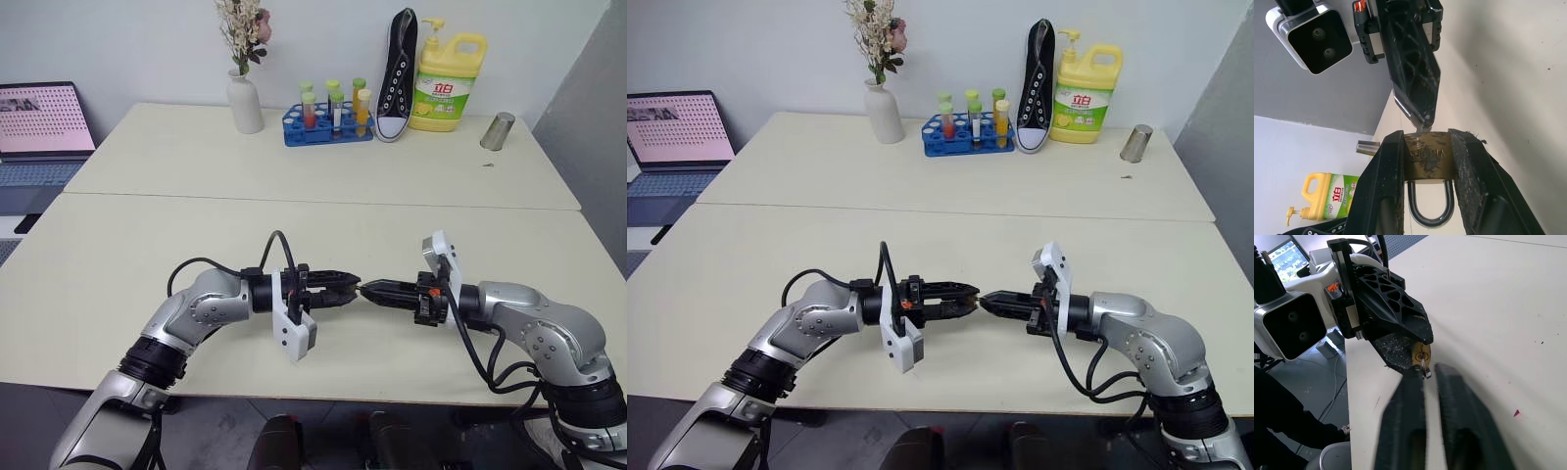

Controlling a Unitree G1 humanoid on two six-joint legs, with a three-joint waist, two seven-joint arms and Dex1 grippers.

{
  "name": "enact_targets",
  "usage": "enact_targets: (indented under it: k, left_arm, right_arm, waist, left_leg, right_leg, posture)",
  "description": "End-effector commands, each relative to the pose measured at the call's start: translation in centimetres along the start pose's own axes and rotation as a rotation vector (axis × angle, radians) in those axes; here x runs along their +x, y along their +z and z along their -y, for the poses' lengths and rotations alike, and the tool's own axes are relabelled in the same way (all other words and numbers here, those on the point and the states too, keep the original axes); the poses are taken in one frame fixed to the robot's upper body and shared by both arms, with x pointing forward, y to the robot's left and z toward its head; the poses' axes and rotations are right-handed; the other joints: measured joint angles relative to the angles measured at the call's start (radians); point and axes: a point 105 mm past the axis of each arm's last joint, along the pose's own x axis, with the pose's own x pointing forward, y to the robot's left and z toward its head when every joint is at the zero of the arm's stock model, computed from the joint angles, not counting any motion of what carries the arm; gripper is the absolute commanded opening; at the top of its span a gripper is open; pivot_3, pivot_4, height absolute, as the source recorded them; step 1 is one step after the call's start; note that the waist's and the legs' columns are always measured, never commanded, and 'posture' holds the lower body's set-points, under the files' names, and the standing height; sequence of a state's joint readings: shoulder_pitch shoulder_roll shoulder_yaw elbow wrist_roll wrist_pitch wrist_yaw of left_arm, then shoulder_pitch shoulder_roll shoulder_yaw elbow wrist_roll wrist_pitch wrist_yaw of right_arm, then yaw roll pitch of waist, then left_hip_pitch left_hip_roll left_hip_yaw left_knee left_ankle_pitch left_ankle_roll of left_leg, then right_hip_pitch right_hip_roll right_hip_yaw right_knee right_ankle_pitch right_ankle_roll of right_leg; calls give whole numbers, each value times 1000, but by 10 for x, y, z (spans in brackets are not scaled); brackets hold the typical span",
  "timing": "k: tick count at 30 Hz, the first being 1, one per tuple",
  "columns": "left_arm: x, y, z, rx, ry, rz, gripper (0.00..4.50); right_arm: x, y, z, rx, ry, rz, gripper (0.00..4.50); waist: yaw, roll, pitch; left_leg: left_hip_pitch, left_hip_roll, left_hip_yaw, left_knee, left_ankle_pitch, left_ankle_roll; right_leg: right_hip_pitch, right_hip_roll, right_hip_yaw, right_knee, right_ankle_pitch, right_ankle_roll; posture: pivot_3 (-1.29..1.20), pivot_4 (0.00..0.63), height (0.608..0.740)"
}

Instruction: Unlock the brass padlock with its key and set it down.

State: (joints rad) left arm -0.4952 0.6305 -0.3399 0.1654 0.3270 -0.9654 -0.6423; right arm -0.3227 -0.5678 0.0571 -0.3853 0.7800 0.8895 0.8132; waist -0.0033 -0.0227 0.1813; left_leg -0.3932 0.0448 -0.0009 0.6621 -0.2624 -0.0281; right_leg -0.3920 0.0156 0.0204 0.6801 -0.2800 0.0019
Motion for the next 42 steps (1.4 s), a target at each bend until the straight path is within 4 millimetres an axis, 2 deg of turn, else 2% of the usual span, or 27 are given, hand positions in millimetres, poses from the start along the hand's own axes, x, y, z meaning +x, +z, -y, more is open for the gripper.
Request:
enact_targets:
  k: [1, 15, 20, 28, 33, 42]
  left_arm:
    - [0, 5, -6, 28, 24, 15, 977]
    - [1, 6, -5, 34, 22, 19, 977]
    - [2, 7, -4, 54, 13, 23, 977]
    - [3, 9, -2, 108, 4, 34, 977]
    - [2, 10, -3, 142, 16, 34, 977]
    - [0, 11, -2, 165, 24, 38, 977]
  right_arm:
    - [-2, 11, -5, -20, 28, 36, 0]
    - [0, 6, -6, 0, 54, -17, 0]
    - [-1, 3, -3, 88, 66, -64, 0]
    - [-3, 9, 10, 330, 52, -131, 0]
    - [-2, 9, 10, 466, 65, -154, 0]
    - [-1, 15, 14, 575, 77, -143, 0]
  waist:
    - [0, 0, 0]
    - [0, 0, 0]
    - [0, 0, 0]
    - [0, 0, 0]
    - [0, 0, 0]
    - [-1, 0, 0]
  left_leg:
    - [0, 0, 0, 0, 0, 0]
    - [0, 0, 0, 0, 0, 0]
    - [0, 0, 0, 0, 0, 0]
    - [-1, 1, 0, 0, 0, 0]
    - [-5, 1, 0, 0, 0, 0]
    - [-9, 0, 3, -1, 0, 0]
  right_leg:
    - [0, 0, 0, 0, 0, 0]
    - [0, 0, 0, 0, 0, 0]
    - [0, 0, 0, 0, 0, 0]
    - [-1, 0, 0, 0, 2, -3]
    - [-5, -1, 0, 1, 3, -5]
    - [-12, -1, 1, 2, 4, -4]
  posture:
    - [0, 150, 740]
    - [0, 150, 740]
    - [0, 150, 740]
    - [0, 150, 740]
    - [0, 150, 740]
    - [0, 150, 740]
